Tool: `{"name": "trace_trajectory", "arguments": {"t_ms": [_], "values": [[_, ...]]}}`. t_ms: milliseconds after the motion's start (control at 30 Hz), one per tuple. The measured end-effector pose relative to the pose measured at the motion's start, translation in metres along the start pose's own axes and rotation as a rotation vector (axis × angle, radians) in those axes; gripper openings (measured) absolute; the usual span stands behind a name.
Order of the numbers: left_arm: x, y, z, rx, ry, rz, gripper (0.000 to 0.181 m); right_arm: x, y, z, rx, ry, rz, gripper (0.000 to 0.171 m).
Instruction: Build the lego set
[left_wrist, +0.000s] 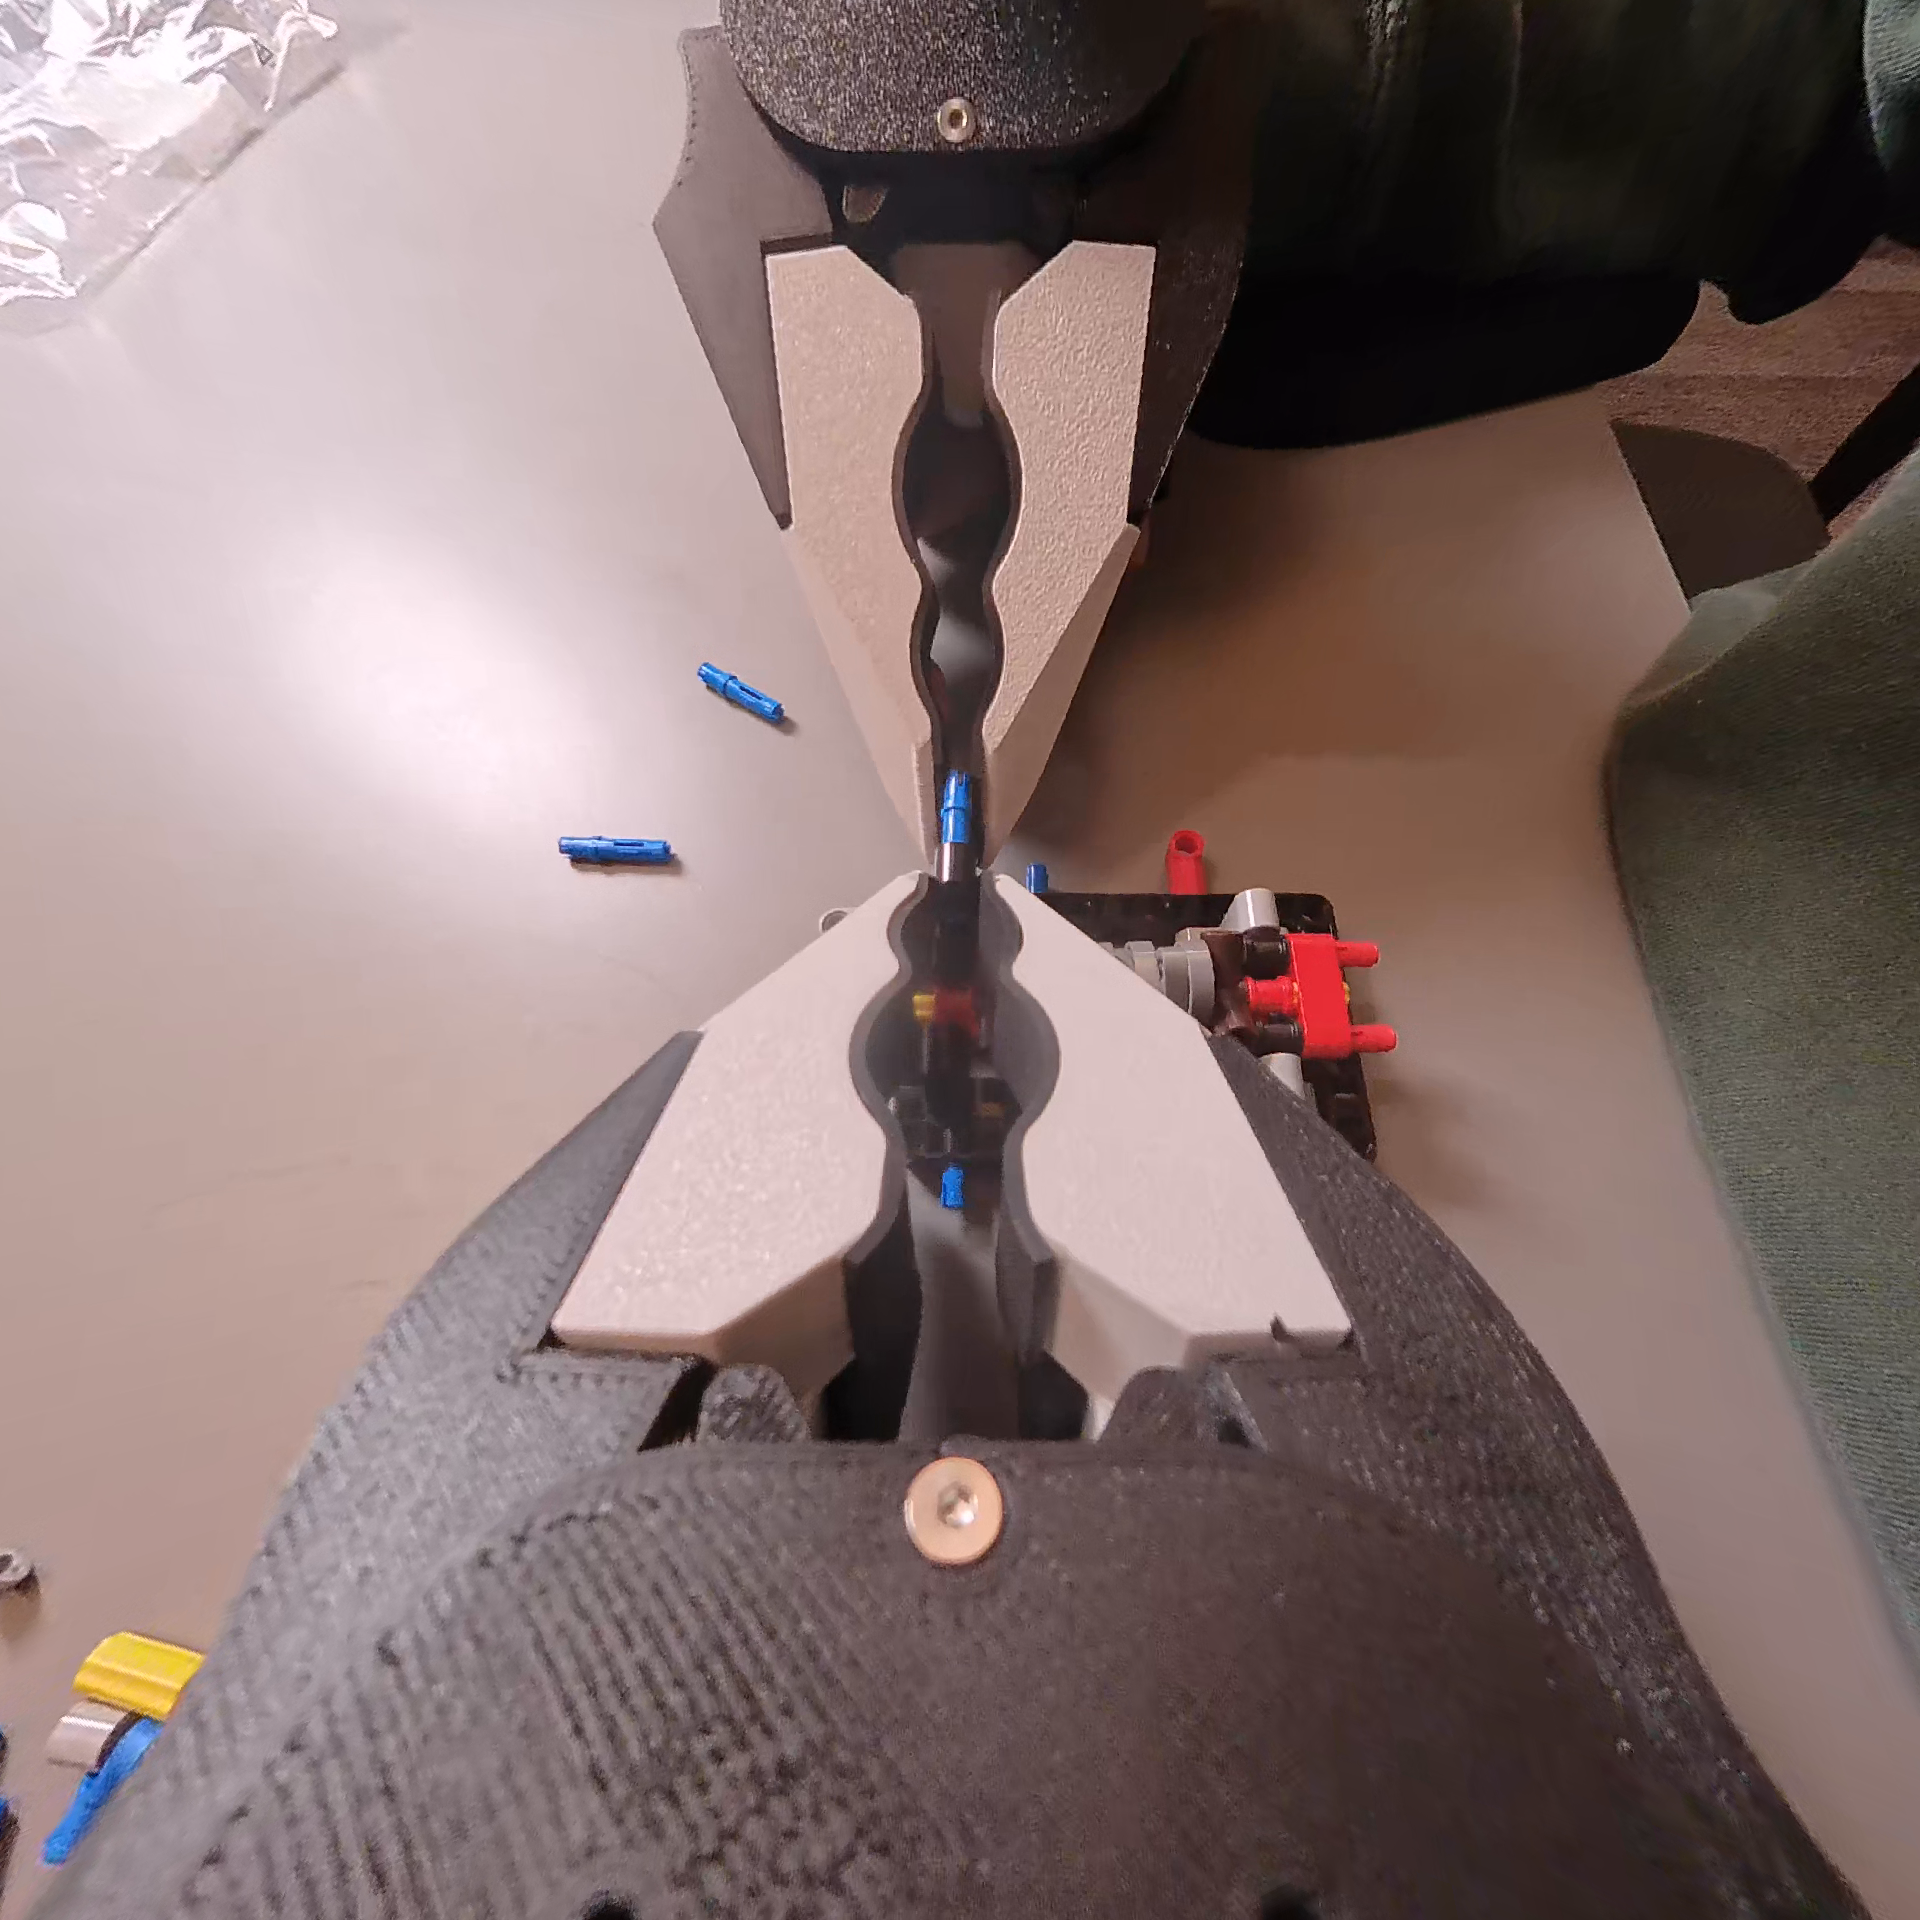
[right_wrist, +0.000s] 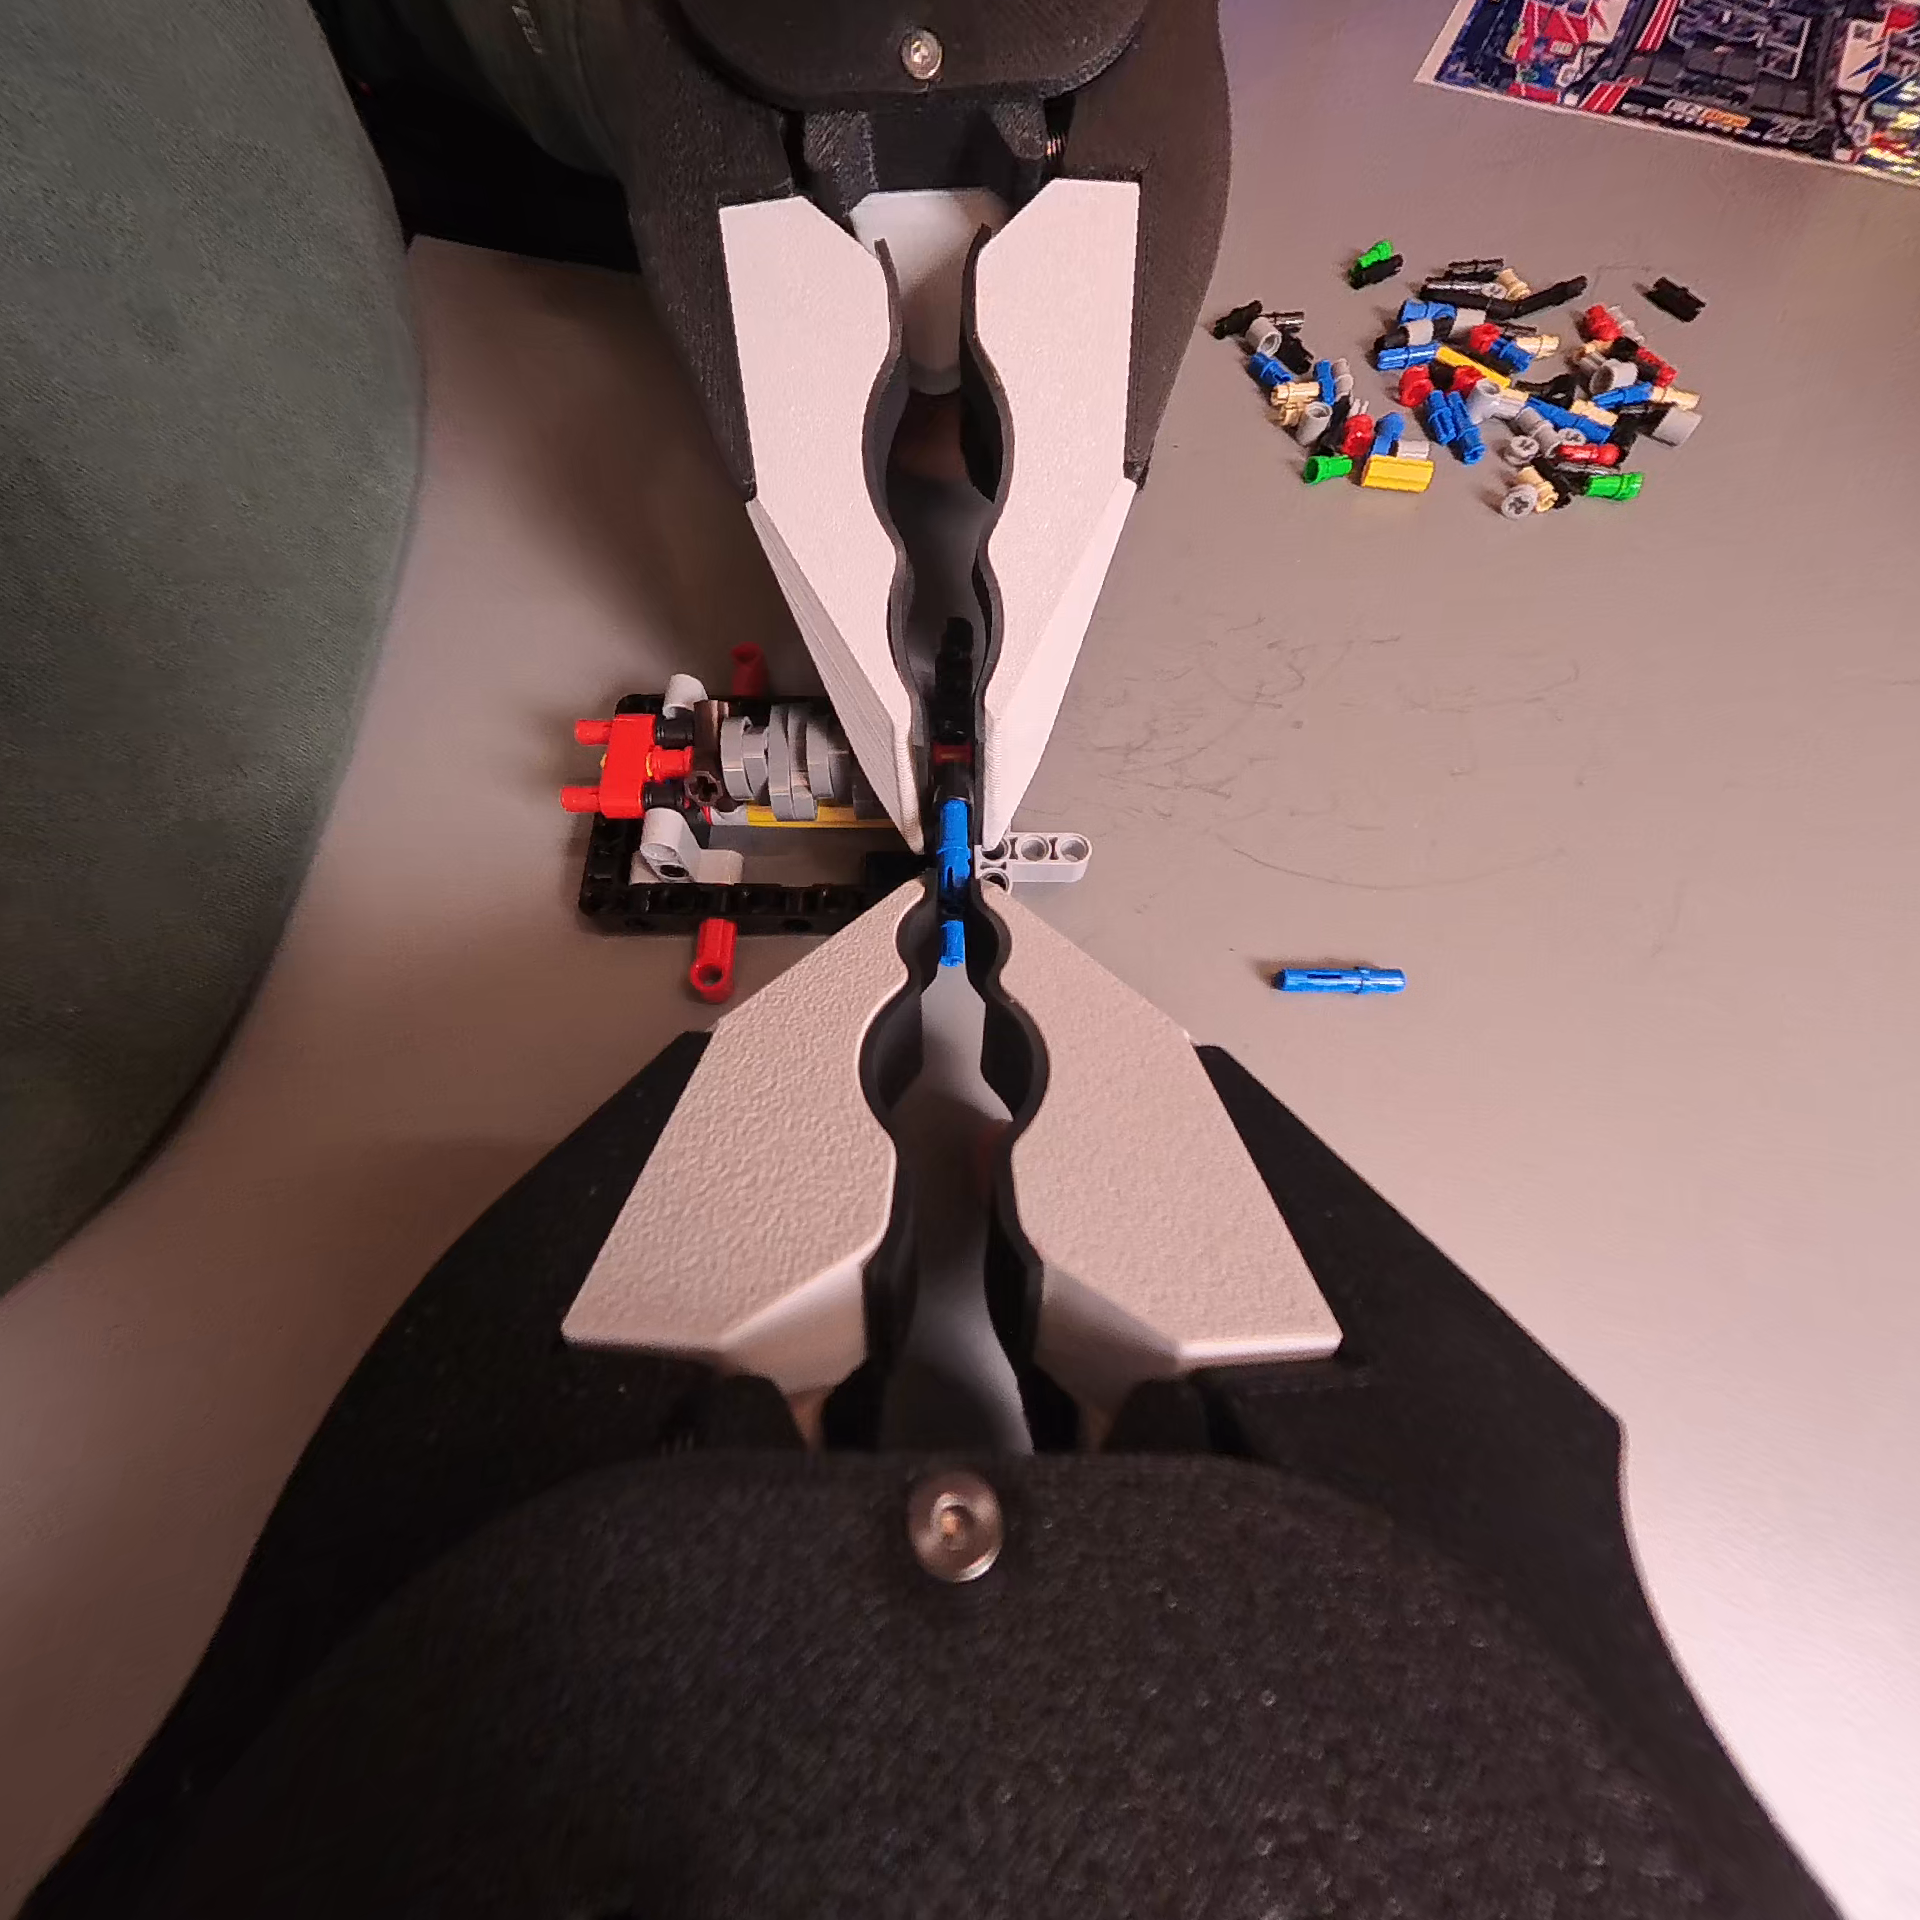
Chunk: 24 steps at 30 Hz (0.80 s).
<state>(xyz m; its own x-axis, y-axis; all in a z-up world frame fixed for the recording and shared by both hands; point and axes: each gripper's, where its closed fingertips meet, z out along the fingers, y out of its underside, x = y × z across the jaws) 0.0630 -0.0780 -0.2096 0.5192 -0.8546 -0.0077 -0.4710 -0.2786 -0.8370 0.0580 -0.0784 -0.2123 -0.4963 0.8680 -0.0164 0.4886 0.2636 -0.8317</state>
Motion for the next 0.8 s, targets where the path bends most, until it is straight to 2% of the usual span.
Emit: {"name": "trace_trajectory", "arguments": {"t_ms": [33,800], "values": [[0.0002,0.0,-0.0001,0.0,0.0,0.002,0.006,-0.0002,0.0,0.0001,0.0,-0.001,-0.001,0.002],[0.0014,0.0001,-0.0006,0.013,0.008,0.001,0.007,-0.0016,0.0011,-0.0016,-0.002,-0.017,0.01,0.002]]}}
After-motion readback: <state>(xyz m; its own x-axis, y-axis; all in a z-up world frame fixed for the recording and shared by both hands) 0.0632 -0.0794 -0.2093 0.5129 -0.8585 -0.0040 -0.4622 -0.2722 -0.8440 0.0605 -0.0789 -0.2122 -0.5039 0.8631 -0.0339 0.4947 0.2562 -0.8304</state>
